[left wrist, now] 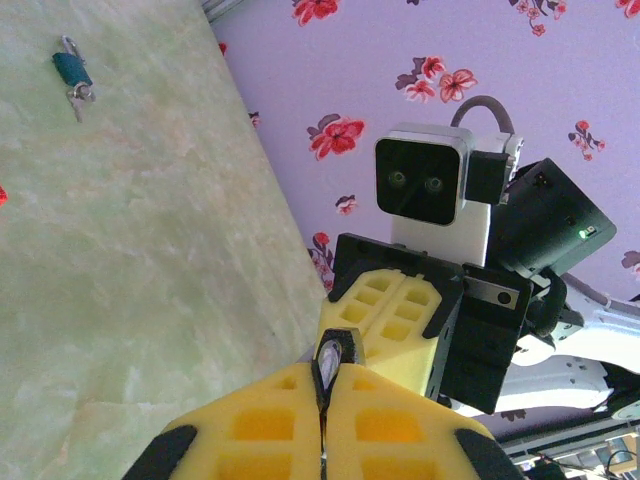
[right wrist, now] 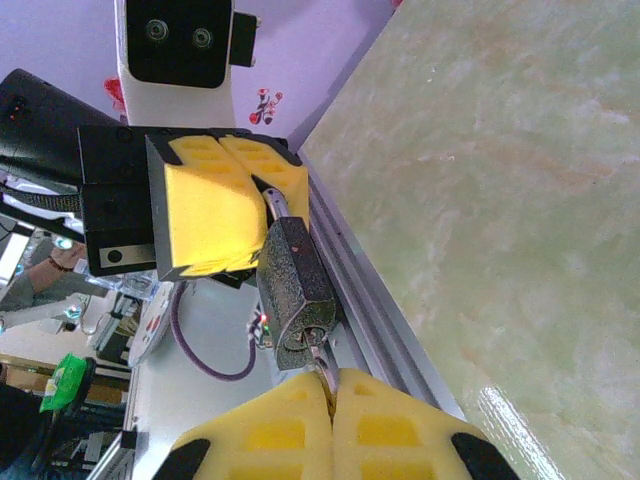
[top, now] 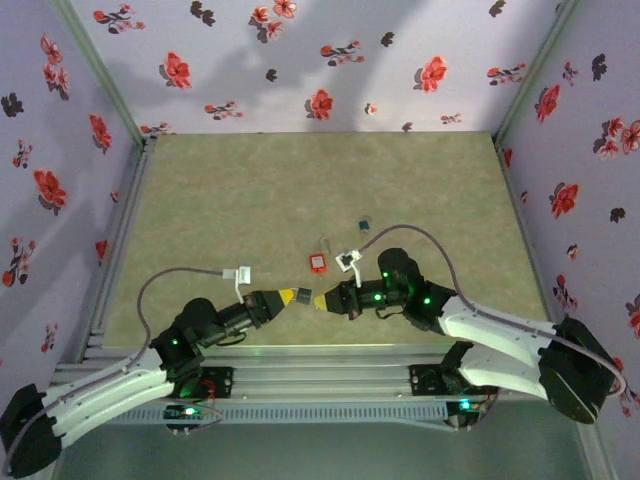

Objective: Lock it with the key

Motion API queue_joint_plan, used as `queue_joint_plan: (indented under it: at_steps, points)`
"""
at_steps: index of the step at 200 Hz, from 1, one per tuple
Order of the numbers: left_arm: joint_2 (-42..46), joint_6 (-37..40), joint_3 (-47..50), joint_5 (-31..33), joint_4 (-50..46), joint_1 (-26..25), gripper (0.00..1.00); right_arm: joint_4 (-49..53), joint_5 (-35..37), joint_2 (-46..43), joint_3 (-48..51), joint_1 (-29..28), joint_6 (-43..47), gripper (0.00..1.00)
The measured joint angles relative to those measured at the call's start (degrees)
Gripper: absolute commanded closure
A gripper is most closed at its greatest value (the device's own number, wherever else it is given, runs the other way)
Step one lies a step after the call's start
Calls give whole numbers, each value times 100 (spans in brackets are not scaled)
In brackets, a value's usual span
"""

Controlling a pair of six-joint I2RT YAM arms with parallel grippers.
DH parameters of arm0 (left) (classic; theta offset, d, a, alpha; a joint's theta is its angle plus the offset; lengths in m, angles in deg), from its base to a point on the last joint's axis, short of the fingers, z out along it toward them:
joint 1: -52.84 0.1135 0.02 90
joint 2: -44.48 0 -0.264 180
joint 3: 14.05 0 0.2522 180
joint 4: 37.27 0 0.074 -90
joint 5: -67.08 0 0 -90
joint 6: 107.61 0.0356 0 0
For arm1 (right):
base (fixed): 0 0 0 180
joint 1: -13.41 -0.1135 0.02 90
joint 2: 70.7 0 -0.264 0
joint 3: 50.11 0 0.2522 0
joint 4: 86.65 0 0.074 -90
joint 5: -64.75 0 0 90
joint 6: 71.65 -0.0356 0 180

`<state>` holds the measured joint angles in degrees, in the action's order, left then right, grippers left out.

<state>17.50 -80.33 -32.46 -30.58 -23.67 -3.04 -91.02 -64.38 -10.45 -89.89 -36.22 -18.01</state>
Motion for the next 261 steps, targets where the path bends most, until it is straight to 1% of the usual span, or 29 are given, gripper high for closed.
queue_joint_plan:
  at_steps: [35, 83, 111, 138, 165, 193, 229, 246, 261]
  points:
    - [225, 2, 2, 15, -160, 2, 100, 48, 13, -79, 0, -2, 33, 100]
    - [529, 7, 0, 92, -431, 116, 100, 330, 170, -431, 0, 85, 44, 100]
    - [527, 72, -68, 111, -966, 186, 100, 442, 337, -627, 13, 317, 39, 100]
    - [203, 302, -483, 70, -1622, 273, 100, 535, 623, -999, 116, 793, -15, 100]
    - [-612, 605, -1108, -138, -2000, 369, 100, 835, 1189, -1558, 164, 1268, -92, 100]
    - [-2020, 984, -1869, -479, -2151, 433, 100, 1462, 2090, -2052, 70, 1438, -114, 100]
    - [-3871, 1499, -3036, -946, -2509, 452, 100, 2409, 3447, -2312, -463, 1495, -109, 100]
    - [-4662, 1733, -3683, -1172, -2691, 452, 100, 2651, 4033, -2345, -664, 1593, -109, 100]
    - [-5263, 1941, -4273, -1340, -2903, 452, 100, 2758, 4391, -2343, -717, 1725, -114, 100]
